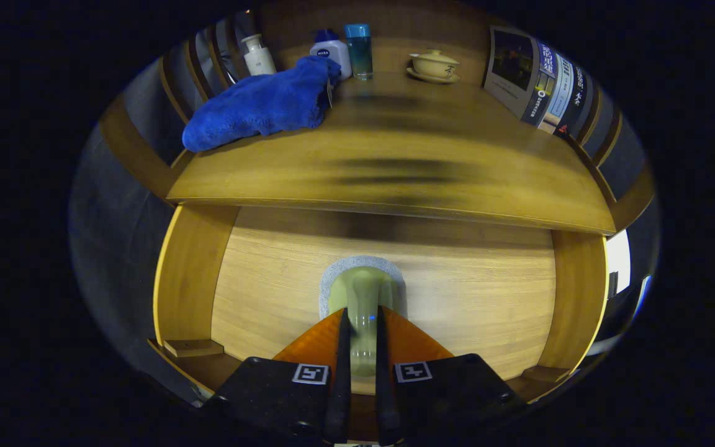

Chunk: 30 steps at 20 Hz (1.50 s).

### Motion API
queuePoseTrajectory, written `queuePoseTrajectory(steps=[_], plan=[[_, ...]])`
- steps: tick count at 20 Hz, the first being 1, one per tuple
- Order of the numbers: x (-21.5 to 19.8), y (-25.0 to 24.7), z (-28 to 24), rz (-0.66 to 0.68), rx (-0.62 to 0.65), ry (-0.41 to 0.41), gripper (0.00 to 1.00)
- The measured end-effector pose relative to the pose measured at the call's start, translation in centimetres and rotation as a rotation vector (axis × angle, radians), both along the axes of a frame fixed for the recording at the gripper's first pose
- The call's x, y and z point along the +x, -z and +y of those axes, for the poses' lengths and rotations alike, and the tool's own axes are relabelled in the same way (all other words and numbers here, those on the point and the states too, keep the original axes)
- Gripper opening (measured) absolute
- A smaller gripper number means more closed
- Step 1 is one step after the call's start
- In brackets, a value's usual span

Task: Pull open the drawer, take out the items inside it, and place them on the countertop above the cabinet.

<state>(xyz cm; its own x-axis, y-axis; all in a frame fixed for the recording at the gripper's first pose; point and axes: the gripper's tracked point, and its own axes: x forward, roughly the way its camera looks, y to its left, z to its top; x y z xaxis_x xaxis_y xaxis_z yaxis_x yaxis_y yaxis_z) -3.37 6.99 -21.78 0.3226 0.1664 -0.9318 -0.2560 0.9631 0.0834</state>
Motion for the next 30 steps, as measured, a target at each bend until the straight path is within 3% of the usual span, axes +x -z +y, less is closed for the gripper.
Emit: queuePoseTrajectory(steps=[6, 15, 30], plan=[[-0.6, -4.5, -0.7, -0.054, 0.002, -0.015, 0.25], [2.5, -11.3, -1.3, -0.165, -0.023, -0.02, 0.25], [13.8, -12.6, -1.7, -0.234, -0.046, 0.055, 0.25]])
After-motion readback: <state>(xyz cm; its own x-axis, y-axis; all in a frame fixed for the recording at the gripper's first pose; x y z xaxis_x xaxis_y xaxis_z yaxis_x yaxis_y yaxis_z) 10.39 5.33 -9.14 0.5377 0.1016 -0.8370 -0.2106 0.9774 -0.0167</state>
